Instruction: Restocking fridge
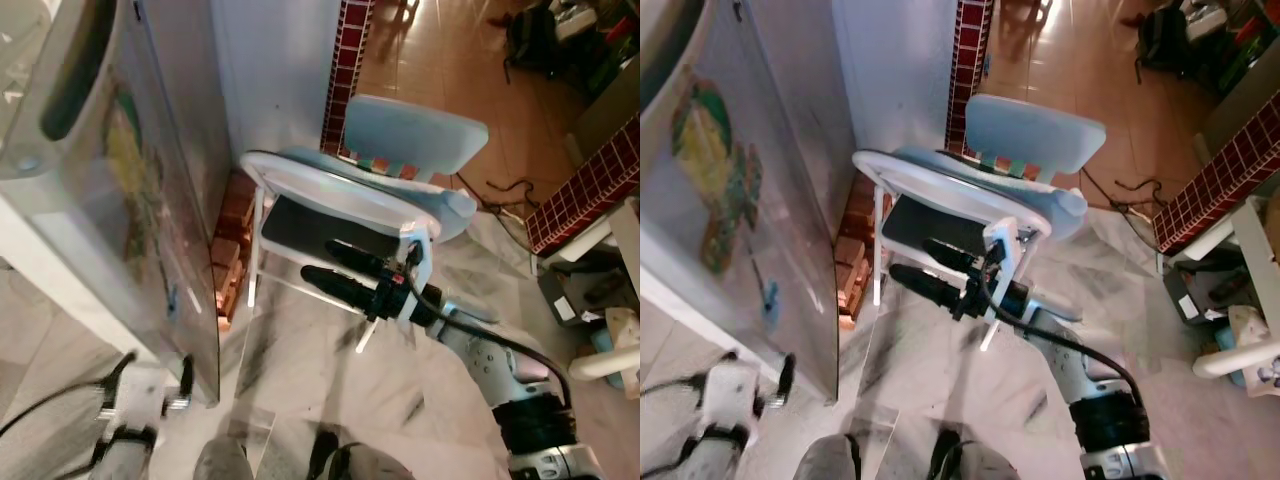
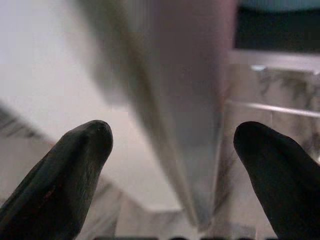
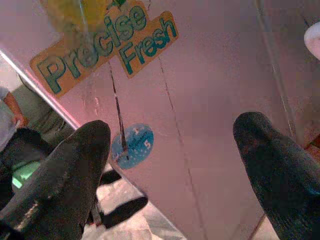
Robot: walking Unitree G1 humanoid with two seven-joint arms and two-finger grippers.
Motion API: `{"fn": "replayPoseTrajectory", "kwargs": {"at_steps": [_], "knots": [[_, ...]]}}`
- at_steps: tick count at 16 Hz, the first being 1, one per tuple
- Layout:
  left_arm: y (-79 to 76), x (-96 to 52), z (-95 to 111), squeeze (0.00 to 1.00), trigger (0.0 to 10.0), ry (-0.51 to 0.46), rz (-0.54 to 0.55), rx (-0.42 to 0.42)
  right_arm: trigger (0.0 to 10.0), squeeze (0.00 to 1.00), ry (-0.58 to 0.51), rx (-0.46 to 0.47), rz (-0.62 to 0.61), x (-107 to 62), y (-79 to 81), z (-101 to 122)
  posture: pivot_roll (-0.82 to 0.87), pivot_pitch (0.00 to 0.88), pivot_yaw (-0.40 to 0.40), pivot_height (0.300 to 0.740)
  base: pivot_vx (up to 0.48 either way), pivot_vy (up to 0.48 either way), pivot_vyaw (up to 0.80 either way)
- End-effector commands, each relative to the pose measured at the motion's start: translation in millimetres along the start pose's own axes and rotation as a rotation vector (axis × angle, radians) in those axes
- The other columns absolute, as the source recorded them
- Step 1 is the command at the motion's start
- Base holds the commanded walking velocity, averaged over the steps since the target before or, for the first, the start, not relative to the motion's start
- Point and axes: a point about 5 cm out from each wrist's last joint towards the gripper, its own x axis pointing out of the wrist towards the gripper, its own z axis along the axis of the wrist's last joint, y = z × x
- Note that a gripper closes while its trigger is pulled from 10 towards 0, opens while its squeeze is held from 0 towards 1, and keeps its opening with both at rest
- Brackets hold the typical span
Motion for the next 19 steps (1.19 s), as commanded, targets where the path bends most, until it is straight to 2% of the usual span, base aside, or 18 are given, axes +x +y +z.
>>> {"fn": "replayPoseTrajectory", "kwargs": {"at_steps": [1,2,3,4,5,6,8,10,12,13,14,15,16,17,19], "knots": [[6.8,4.0,4.2,0.00,10.0,-0.004,-0.001,0.025,10.0,0.00,0.019,-0.016,0.000,-0.6,-0.8,-4.5,0.22,0.162,-0.117,0.740,0.000,0.000,0.00],[12.7,6.6,8.9,0.00,10.0,-0.016,0.023,0.034,10.0,0.00,0.019,-0.018,-0.001,0.1,-1.0,-5.1,0.22,0.161,-0.116,0.740,0.000,0.000,0.00],[33.7,6.5,18.0,0.00,10.0,-0.033,0.159,0.048,10.0,0.00,0.020,-0.024,-0.002,0.5,-0.8,-5.8,0.22,0.161,-0.115,0.740,0.000,0.000,0.00],[47.2,1.2,19.3,0.00,10.0,-0.025,0.260,0.073,10.0,0.00,0.021,-0.025,-0.003,0.1,-0.8,-6.5,0.22,0.161,-0.115,0.740,0.000,0.000,0.00],[59.3,-13.5,16.3,0.00,10.0,-0.004,0.331,0.104,10.0,0.00,0.023,-0.028,-0.007,-0.6,-1.4,-8.9,0.22,0.166,-0.113,0.740,0.000,0.000,0.00],[60.9,-24.7,18.9,0.00,10.0,-0.004,0.361,0.135,10.0,0.00,0.030,-0.027,-0.007,-0.7,-1.5,-11.4,0.22,0.167,-0.114,0.740,0.000,0.000,0.00],[55.6,-33.8,25.8,0.00,10.0,-0.006,0.400,0.160,10.0,0.00,0.045,-0.030,-0.006,-1.2,-1.7,-14.4,0.22,0.171,-0.121,0.740,0.000,0.000,0.00],[45.7,-30.6,43.5,0.00,10.0,-0.080,0.360,0.197,10.0,0.00,0.052,-0.033,-0.017,-3.0,-4.0,-16.5,0.22,0.171,-0.122,0.740,0.000,0.000,0.00],[31.1,-22.3,51.0,0.00,10.0,-0.111,0.295,0.171,10.0,0.00,0.052,-0.048,-0.056,-4.0,-7.2,-18.0,0.22,0.168,-0.119,0.740,0.000,0.000,0.00],[25.4,-14.1,54.0,0.00,10.0,-0.105,0.272,0.094,10.0,0.00,0.025,-0.079,-0.149,-3.6,-14.6,-16.3,0.21,0.168,-0.120,0.740,0.000,0.000,0.00],[22.1,-3.2,62.7,0.00,10.0,-0.139,0.213,0.092,10.0,0.00,-0.039,-0.115,-0.297,-3.3,-25.7,-9.1,0.21,0.169,-0.120,0.740,0.000,0.311,0.00],[21.9,2.7,69.9,0.00,10.0,-0.158,0.183,0.101,10.0,0.00,-0.111,-0.189,-0.412,-5.4,-31.5,-0.3,0.21,0.170,-0.120,0.740,0.000,0.480,0.00],[23.6,6.2,80.3,0.00,10.0,-0.189,0.166,0.103,10.0,0.00,-0.177,-0.207,-0.570,-10.7,-39.2,4.7,0.20,0.172,-0.106,0.740,0.000,0.480,0.00],[23.2,13.5,102.6,0.00,10.0,-0.253,0.141,0.087,10.0,0.00,-0.226,-0.250,-0.690,-21.5,-40.8,6.1,0.21,0.173,-0.105,0.740,0.000,0.469,0.00],[20.6,26.2,119.3,0.00,10.0,-0.319,0.139,0.062,10.0,0.00,-0.224,-0.330,-0.856,-36.7,-37.2,-4.0,0.16,0.170,-0.099,0.740,0.000,0.450,0.00]]}}
